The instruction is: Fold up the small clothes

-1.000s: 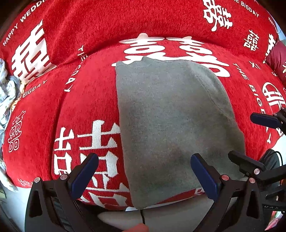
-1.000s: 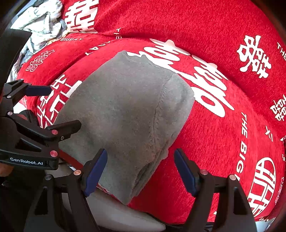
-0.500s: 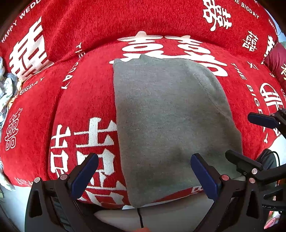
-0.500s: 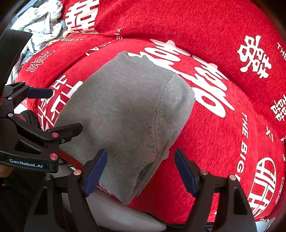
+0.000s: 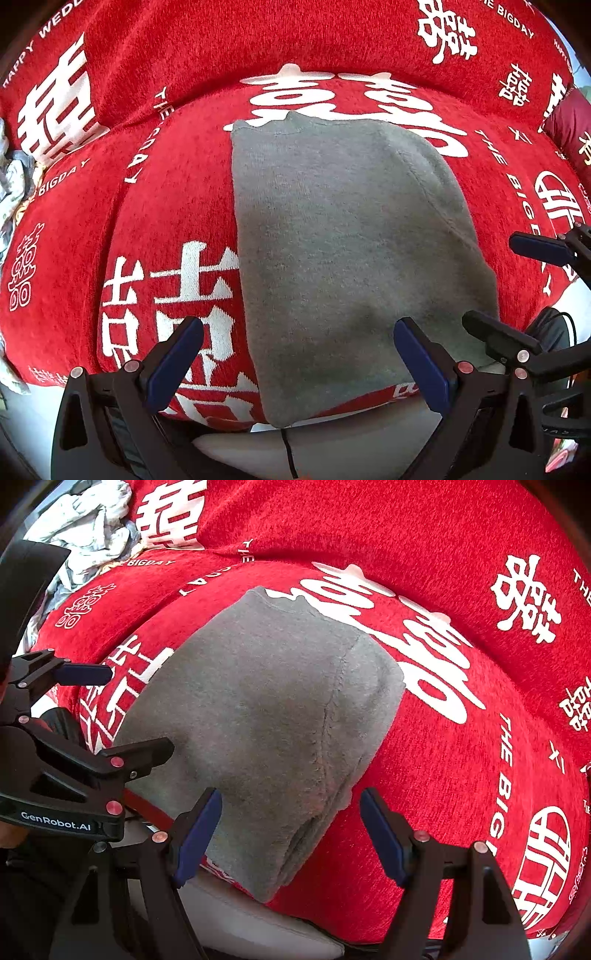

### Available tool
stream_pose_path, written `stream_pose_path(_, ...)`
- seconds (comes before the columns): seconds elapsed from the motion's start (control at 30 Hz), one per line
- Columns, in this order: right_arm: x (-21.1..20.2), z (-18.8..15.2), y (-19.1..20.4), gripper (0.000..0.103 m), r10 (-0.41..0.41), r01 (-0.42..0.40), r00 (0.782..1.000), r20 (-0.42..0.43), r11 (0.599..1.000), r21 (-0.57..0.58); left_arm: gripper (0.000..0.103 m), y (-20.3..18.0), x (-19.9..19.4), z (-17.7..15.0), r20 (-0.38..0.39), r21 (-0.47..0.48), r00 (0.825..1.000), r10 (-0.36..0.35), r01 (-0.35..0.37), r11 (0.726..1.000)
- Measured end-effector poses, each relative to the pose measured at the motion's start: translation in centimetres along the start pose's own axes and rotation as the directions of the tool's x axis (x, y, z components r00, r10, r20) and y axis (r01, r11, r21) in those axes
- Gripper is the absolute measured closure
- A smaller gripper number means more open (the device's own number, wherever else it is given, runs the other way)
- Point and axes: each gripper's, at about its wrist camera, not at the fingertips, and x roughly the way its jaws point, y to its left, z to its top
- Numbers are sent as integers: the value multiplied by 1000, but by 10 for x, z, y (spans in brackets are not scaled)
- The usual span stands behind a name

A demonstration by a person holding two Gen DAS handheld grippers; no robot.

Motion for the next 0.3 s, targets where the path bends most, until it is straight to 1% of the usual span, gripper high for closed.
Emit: stream_pose_path(0.3, 0, 0, -1, 23, -1, 1, 1000, -1, 1000, 1, 0, 0, -1, -3, 6, 1, 1000, 6, -6, 1000)
